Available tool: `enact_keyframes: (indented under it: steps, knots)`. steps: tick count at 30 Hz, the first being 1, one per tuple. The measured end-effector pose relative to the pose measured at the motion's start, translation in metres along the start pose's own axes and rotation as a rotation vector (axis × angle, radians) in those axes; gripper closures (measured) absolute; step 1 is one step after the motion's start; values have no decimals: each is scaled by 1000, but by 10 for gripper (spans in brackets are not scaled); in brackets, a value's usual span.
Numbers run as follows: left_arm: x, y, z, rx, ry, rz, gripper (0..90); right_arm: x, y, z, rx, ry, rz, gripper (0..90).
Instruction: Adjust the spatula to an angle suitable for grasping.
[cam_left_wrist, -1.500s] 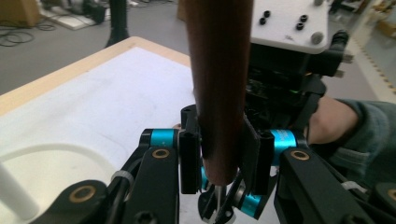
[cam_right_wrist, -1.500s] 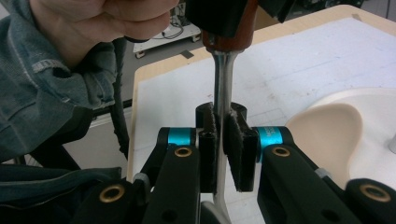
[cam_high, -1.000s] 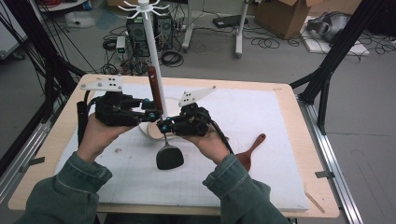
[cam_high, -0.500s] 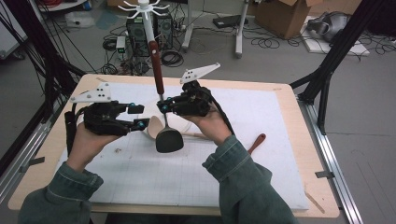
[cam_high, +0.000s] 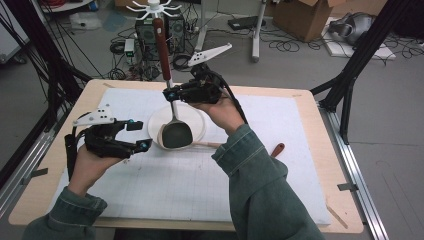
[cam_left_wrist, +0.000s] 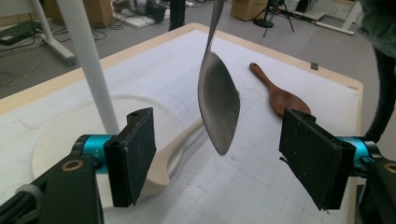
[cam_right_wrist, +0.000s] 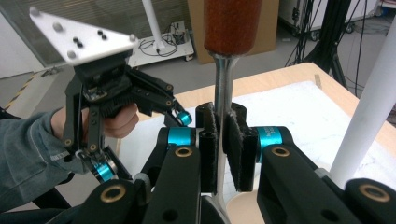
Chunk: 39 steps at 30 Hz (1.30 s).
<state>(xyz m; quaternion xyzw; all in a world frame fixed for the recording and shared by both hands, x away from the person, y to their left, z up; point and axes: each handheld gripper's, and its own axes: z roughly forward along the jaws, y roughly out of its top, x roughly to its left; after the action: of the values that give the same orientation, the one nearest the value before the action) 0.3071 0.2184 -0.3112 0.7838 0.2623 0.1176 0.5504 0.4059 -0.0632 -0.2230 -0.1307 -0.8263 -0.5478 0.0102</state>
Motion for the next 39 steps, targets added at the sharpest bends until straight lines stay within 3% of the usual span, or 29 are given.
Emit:
enact_keyframes:
  steps: [15, 30, 39]
  knots:
    - [4, -16, -3, -2, 53, -21, 216, -18, 14, 12, 11, -18, 29, 842]
    - [7, -22, -8, 4, 54, -26, 215, -11, 15, 6, 20, -42, -3, 842]
    - [8, -24, -8, 6, 57, -27, 211, -21, 11, 4, 22, -49, 36, 842]
